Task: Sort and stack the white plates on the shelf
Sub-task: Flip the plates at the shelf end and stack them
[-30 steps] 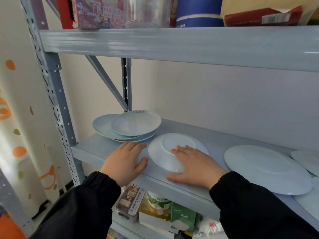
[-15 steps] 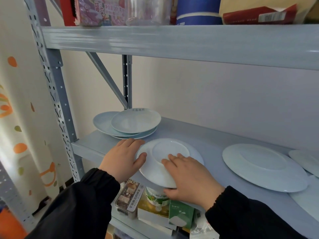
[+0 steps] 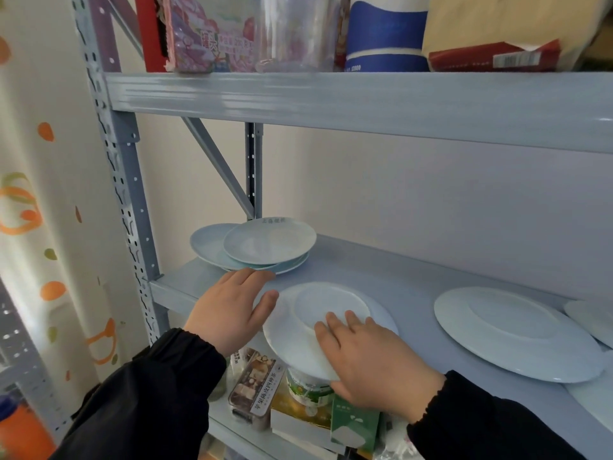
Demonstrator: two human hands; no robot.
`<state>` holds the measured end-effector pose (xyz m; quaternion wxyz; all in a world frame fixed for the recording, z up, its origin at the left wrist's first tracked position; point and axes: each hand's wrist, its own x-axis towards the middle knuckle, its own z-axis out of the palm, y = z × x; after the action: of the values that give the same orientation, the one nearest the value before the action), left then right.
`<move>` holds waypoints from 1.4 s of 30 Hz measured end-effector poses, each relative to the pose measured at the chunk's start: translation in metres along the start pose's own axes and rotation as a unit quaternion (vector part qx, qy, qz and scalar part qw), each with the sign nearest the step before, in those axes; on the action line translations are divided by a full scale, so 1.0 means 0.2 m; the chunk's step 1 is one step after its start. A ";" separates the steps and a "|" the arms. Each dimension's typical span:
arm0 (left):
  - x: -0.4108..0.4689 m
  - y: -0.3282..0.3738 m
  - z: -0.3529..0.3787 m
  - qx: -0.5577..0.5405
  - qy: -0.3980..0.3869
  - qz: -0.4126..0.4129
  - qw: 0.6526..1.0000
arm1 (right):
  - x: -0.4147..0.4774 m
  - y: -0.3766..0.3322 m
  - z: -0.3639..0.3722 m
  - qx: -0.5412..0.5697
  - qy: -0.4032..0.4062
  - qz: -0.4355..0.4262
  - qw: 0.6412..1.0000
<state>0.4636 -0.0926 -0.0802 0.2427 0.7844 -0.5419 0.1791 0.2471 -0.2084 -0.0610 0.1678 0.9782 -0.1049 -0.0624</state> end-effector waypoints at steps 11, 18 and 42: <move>-0.06 -0.12 -0.10 -0.020 0.038 -0.062 0.997 | 0.09 0.24 -0.20 0.042 0.315 -0.017 0.948; -0.07 -0.20 -0.17 0.001 0.045 -0.112 0.993 | 0.23 0.31 -0.32 0.198 0.405 0.054 0.891; -0.16 -0.40 -0.19 0.072 -0.041 -0.107 0.991 | 1.49 0.22 0.03 0.811 0.185 0.243 0.499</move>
<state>0.5270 -0.0221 -0.0813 0.1813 0.8598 -0.4504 0.1584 0.5267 -0.3181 -0.0771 -0.6749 0.6104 -0.3094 0.2759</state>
